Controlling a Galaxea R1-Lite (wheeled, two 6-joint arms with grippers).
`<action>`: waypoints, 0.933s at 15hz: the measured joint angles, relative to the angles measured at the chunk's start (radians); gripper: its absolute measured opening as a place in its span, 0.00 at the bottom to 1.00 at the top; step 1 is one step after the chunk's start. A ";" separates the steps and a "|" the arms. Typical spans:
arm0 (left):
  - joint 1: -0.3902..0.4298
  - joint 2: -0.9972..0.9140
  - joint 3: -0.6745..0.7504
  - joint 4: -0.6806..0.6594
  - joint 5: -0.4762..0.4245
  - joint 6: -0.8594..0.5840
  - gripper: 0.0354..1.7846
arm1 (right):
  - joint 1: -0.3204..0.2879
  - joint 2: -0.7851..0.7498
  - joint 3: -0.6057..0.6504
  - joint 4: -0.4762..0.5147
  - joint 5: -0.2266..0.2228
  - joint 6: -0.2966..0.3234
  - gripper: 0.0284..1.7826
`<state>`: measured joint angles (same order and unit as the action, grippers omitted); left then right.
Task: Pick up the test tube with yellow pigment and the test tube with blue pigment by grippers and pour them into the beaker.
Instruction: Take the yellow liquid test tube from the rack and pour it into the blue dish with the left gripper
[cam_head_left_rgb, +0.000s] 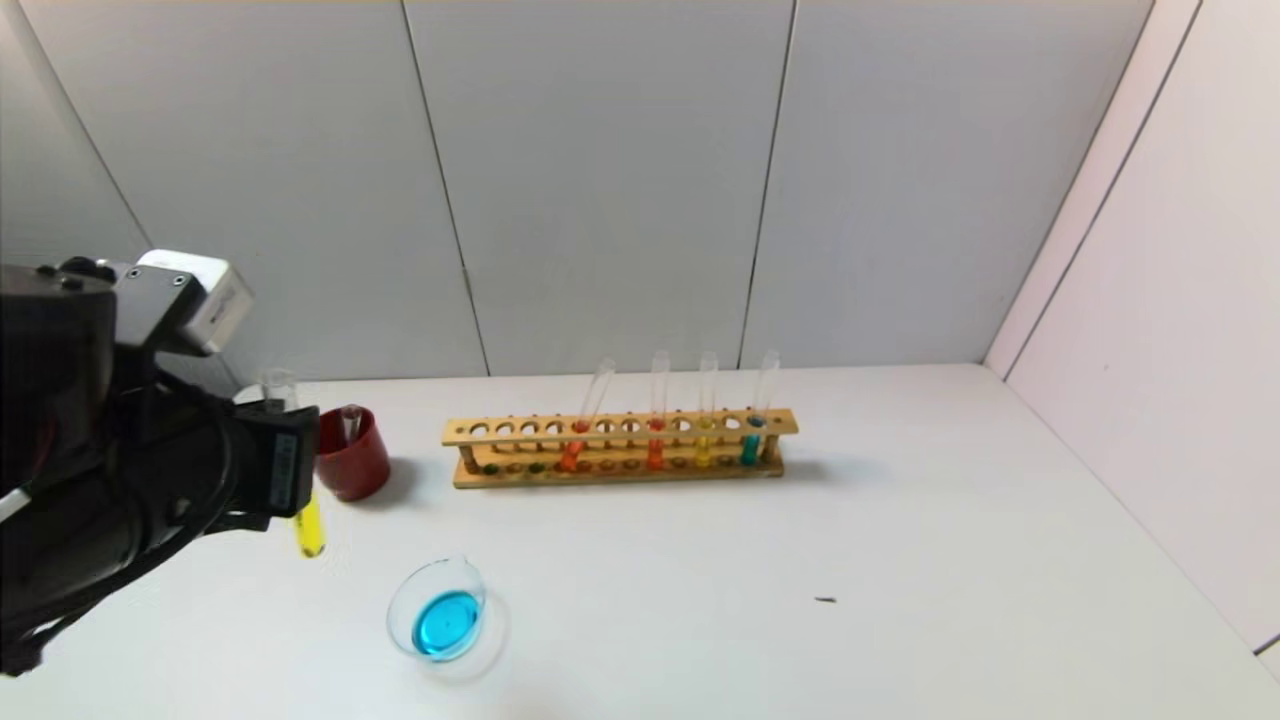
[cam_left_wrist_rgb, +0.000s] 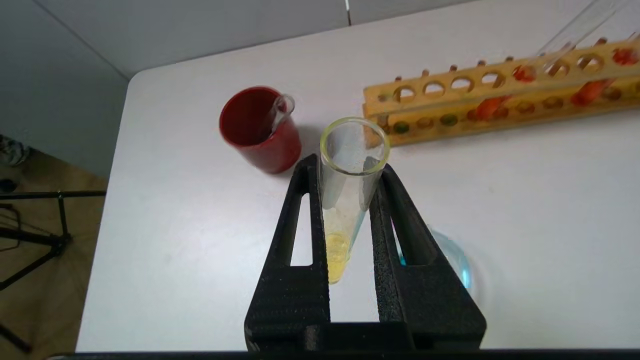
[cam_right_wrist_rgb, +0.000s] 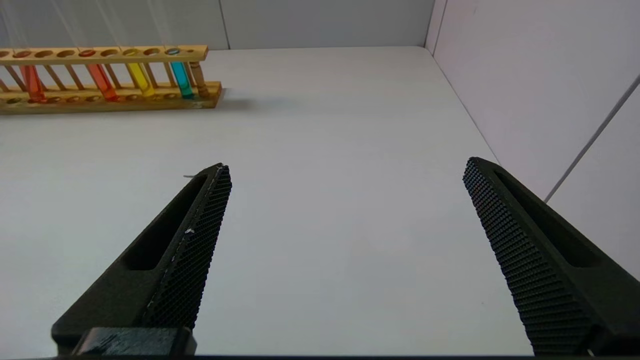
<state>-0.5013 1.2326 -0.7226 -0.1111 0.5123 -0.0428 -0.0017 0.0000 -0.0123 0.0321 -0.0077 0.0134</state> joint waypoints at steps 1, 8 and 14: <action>0.000 -0.037 0.013 0.050 0.008 0.001 0.15 | 0.000 0.000 0.000 0.000 0.000 0.000 0.95; 0.000 -0.183 0.106 0.145 0.061 0.088 0.15 | 0.000 0.000 0.000 0.000 0.000 0.000 0.95; 0.004 -0.141 0.167 0.144 0.071 0.277 0.15 | 0.000 0.000 0.000 0.000 0.000 0.000 0.95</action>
<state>-0.4968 1.0911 -0.5560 0.0330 0.5830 0.2347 -0.0017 0.0000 -0.0123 0.0317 -0.0077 0.0138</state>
